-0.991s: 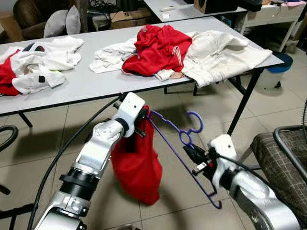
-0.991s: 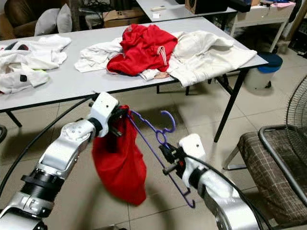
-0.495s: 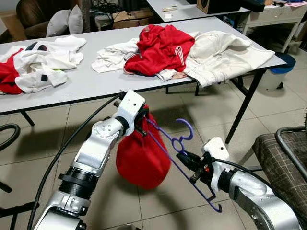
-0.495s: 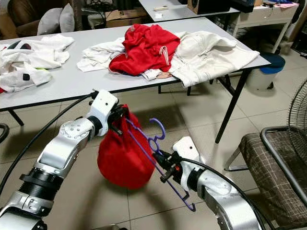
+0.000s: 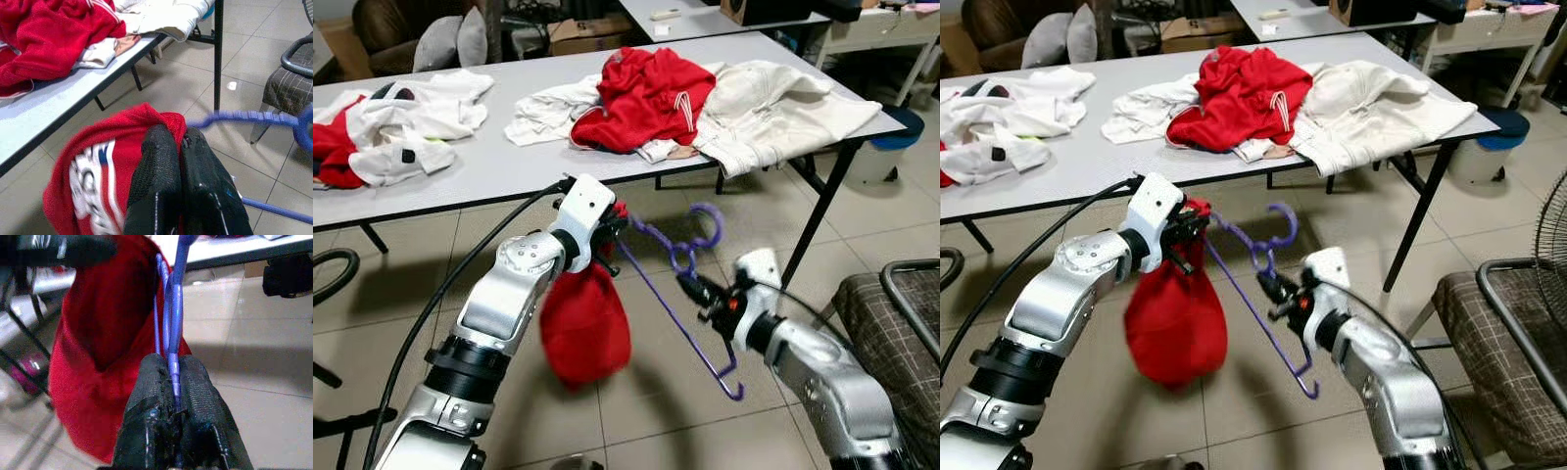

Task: Hang hanger

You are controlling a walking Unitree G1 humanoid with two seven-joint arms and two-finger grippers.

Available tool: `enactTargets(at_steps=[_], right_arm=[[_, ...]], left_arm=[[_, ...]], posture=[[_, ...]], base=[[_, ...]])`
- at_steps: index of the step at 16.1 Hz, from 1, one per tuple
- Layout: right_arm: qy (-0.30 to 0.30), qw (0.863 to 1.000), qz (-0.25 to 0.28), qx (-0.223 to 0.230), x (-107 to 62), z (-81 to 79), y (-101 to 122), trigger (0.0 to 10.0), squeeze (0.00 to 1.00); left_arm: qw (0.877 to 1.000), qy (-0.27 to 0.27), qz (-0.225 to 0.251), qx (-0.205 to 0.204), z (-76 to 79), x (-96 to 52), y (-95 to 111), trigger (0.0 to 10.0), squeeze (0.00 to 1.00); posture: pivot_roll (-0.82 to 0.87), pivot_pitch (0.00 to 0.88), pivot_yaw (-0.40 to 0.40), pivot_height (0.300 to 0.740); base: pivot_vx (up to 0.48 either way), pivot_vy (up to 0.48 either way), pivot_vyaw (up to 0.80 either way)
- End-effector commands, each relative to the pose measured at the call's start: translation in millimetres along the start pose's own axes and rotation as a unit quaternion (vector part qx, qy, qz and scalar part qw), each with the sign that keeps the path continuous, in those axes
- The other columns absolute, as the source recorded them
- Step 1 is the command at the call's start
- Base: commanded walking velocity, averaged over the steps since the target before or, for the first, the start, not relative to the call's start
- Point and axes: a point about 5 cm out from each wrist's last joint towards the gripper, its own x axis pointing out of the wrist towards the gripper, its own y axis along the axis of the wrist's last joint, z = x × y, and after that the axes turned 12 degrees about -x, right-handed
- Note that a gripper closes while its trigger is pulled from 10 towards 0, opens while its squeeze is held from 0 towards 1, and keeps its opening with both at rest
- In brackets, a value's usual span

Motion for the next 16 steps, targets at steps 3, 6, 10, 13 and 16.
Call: enactTargets(at_steps=[3,6,10,13,16], right_arm=[[0.047,0.992,0.081,0.09,8.2,-4.0,22,10.0,0.0],[0.028,0.986,0.087,0.143,12.1,-1.9,20,10.0,0.0],[-0.037,0.997,0.035,0.049,6.2,3.7,9,10.0,0.0],[-0.076,0.993,-0.057,-0.069,-18.7,2.4,-4,10.0,0.0],[-0.06,0.972,-0.192,-0.117,-47.3,-7.6,-37,10.0,0.0]], left_arm=[[1.0,-0.007,0.016,0.014,1.6,-2.8,12,0.3,0.0],[0.999,0.0,0.035,0.016,-1.8,-3.9,19,0.3,0.0],[0.998,0.017,0.056,0.017,-10.2,-8.9,30,0.0,0.0],[0.997,0.05,0.062,0.0,-20.7,-15.8,36,0.0,0.0],[0.999,0.018,-0.011,0.03,-14.0,-16.0,9,0.2,0.0]], posture=[[-0.04,0.0,0.068,0.74],[-0.04,0.0,0.067,0.74],[-0.03,0.0,0.067,0.74],[-0.03,0.0,0.07,0.74],[-0.04,0.0,0.087,0.74]], base=[[0.0,0.0,0.0],[0.0,0.0,0.0],[0.0,0.0,0.0],[0.0,0.0,0.0],[0.0,0.0,0.0]])
